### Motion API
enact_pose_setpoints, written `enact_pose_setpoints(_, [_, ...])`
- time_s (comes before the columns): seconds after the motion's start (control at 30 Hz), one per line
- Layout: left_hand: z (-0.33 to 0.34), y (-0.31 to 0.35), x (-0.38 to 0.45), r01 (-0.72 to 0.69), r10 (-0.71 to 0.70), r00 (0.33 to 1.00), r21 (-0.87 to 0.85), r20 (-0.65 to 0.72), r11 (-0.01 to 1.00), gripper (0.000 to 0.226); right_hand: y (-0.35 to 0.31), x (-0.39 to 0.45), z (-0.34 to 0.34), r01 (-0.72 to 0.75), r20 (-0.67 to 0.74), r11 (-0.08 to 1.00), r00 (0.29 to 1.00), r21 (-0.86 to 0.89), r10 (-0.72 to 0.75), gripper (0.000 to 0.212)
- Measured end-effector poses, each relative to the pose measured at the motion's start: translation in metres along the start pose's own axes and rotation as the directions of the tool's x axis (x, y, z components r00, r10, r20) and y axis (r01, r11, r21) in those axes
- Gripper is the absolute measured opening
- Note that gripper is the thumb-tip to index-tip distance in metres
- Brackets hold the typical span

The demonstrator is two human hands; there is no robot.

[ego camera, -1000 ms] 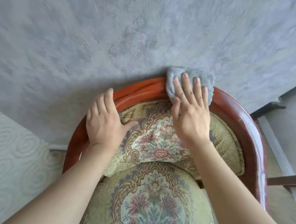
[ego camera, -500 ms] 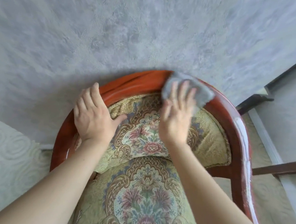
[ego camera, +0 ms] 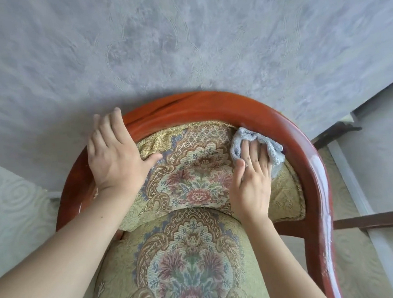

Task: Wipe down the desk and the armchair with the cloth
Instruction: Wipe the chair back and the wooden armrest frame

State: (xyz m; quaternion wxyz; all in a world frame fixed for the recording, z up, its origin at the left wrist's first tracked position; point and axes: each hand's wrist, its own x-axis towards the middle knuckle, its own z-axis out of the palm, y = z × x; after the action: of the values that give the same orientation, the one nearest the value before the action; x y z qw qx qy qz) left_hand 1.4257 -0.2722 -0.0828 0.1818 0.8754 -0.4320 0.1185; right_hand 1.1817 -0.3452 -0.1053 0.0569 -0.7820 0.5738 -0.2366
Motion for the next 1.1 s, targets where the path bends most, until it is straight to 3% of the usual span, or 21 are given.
enact_pose_setpoints(0.1, [0.001,0.001,0.0,0.014,-0.014,1.0,0.002,0.001,1.0,0.133,-0.044,0.009,0.019,-0.045,-0.054,0.991,0.997,0.126,0.053,0.055])
enact_pose_setpoints(0.2, [0.002,0.0,-0.002,0.016,-0.016,1.0,0.008,-0.011,1.0,0.134,-0.085,0.008,0.039,0.138,-0.004,0.977,0.99,0.16,-0.139,0.053])
enact_pose_setpoints(0.3, [0.005,0.0,-0.004,0.019,-0.019,0.999,0.001,-0.037,1.0,0.133,-0.091,0.002,0.046,0.203,0.039,0.958,0.976,0.204,-0.215,0.051])
enact_pose_setpoints(0.43, [0.005,-0.001,-0.002,-0.002,0.003,0.999,0.014,-0.046,1.0,0.132,-0.039,0.009,0.028,0.452,0.059,0.891,0.891,-0.037,-0.45,0.051])
enact_pose_setpoints(0.6, [0.005,-0.001,-0.004,-0.003,0.003,0.999,0.007,-0.05,1.0,0.132,0.022,0.007,0.007,0.229,-0.065,0.958,0.968,-0.171,-0.243,0.05])
enact_pose_setpoints(0.67, [0.006,0.0,-0.004,-0.007,0.008,0.998,0.0,-0.058,1.0,0.132,0.015,0.003,0.013,0.146,-0.113,0.984,0.981,-0.099,-0.157,0.051])
enact_pose_setpoints(0.8, [0.006,0.0,-0.004,-0.006,0.006,0.999,-0.006,-0.045,1.0,0.132,-0.045,0.009,0.04,-0.015,-0.171,0.976,0.984,0.219,0.054,0.054])
enact_pose_setpoints(0.97, [0.008,-0.004,-0.007,-0.016,0.014,0.998,-0.027,-0.053,1.0,0.131,-0.095,-0.001,0.06,0.209,-0.101,0.922,0.977,0.326,-0.186,0.049])
enact_pose_setpoints(1.1, [0.005,-0.002,-0.005,-0.017,0.014,0.999,-0.061,-0.05,0.998,0.13,-0.093,-0.014,0.055,0.336,0.033,0.831,0.92,0.443,-0.39,0.045])
